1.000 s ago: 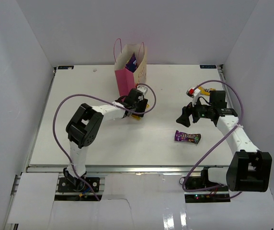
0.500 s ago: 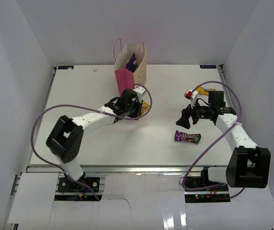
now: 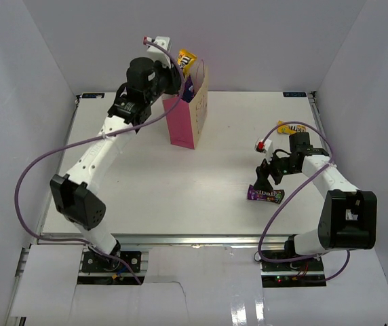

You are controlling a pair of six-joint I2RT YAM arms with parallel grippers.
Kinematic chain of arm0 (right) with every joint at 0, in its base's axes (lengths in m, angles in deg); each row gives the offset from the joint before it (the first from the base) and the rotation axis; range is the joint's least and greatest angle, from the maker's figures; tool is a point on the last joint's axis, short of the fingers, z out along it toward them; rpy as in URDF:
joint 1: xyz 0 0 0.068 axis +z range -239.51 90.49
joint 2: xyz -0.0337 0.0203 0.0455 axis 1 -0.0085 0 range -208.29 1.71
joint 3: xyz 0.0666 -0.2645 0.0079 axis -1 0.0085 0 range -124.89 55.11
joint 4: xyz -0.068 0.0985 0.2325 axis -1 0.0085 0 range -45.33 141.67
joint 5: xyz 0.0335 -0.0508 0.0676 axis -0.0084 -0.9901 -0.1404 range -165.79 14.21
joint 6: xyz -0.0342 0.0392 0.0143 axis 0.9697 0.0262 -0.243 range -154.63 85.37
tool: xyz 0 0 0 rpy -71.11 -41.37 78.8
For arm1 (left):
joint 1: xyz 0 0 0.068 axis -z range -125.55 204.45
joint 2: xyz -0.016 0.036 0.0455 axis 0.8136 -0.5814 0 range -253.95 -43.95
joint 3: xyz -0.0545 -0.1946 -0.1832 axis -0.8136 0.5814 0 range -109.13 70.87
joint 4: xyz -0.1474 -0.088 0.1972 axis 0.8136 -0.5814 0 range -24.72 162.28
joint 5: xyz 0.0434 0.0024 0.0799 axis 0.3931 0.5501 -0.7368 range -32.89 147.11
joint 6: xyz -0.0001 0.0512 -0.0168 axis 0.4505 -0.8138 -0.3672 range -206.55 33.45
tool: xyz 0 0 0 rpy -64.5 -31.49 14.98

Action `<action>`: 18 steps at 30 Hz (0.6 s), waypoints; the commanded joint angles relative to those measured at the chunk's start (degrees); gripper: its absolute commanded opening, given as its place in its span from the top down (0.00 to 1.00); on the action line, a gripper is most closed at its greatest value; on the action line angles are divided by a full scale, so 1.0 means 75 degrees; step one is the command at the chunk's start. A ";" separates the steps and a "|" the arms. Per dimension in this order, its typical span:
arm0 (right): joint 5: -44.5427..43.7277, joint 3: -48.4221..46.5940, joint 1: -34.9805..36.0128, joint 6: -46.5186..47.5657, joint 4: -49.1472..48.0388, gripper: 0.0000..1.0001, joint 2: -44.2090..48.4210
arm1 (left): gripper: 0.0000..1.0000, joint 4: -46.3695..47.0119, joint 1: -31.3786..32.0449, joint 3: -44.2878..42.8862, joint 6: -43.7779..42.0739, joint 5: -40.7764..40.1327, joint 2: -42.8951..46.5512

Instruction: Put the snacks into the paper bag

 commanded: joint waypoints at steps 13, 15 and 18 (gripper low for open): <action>-0.0661 -0.0336 -0.0021 0.1179 0.0760 0.04 0.0003 | 0.27 -0.1537 -0.0427 -0.3552 0.0676 -0.0318 -0.2729; -0.0719 -0.0441 0.0048 0.1332 0.0923 0.04 -0.0207 | 0.23 -0.1549 -0.0427 -0.3529 0.0758 -0.0189 -0.2530; -0.1232 -0.0640 0.0318 0.1764 0.1216 0.04 -0.0512 | 0.20 -0.1526 -0.0427 -0.3377 0.0793 0.0163 -0.1991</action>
